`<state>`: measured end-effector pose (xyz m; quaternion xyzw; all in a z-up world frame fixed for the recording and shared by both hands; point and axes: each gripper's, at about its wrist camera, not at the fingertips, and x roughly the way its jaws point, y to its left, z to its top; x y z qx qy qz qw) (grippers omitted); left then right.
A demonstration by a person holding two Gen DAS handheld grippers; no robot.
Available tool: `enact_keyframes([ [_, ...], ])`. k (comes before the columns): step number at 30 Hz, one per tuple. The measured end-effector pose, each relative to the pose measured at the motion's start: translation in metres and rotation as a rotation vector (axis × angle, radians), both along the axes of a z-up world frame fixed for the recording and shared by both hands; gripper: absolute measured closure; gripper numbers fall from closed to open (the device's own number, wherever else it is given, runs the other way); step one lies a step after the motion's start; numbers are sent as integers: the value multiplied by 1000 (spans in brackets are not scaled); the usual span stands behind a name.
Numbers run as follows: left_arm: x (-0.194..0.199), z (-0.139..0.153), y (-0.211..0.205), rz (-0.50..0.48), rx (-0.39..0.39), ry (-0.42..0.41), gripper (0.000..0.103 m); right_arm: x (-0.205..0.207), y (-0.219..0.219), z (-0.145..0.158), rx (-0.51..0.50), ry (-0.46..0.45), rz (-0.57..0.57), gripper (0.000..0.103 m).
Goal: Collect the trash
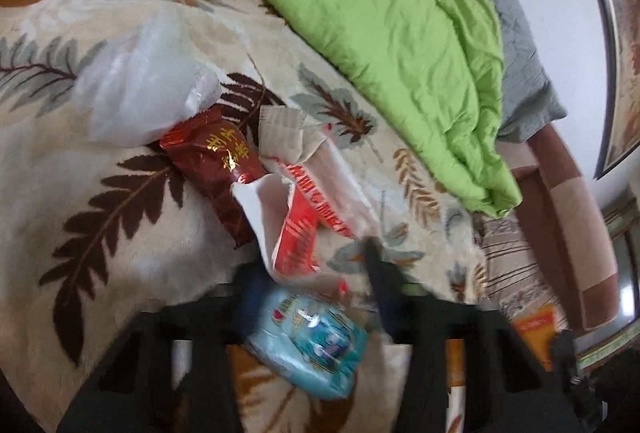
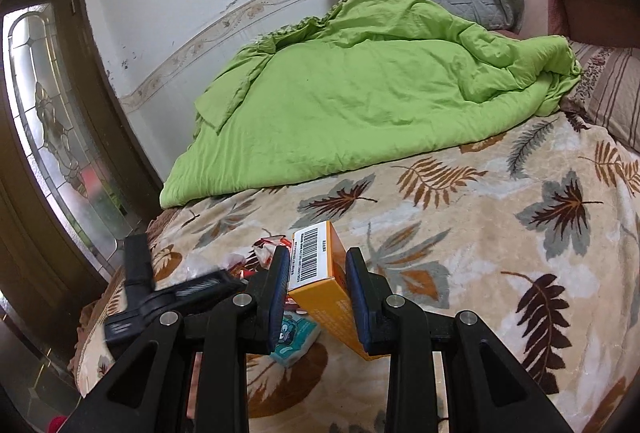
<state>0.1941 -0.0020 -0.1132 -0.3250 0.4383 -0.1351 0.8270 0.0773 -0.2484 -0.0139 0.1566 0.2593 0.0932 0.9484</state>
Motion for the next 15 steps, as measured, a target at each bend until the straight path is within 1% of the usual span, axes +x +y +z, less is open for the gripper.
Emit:
enact_keyframes([
  [2, 1, -4, -2, -10, 10, 17, 77, 0, 0, 0, -5, 1, 2, 72],
  [3, 0, -4, -2, -10, 15, 13, 78, 0, 1, -1, -3, 2, 1, 72],
  [5, -2, -1, -3, -21, 37, -6, 85, 1, 0, -1, 3, 5, -2, 72],
  [6, -5, 2, -4, -24, 50, -19, 86, 1, 0, -1, 5, 6, -1, 72],
  [7, -9, 5, -4, -30, 68, -36, 88, 1, 0, -1, 6, 7, -1, 72],
  [8, -12, 8, -4, -36, 87, -52, 92, -1, 2, -1, 5, 6, 1, 72],
  [9, -17, 11, -5, -45, 104, -70, 93, -1, 3, -1, 4, 4, 4, 72],
  [12, -35, 27, -9, -66, 196, -149, 94, -5, 7, 1, -1, -7, 13, 72],
  [15, -49, 42, -9, -75, 243, -218, 96, -11, 9, 3, -4, -20, 21, 72],
])
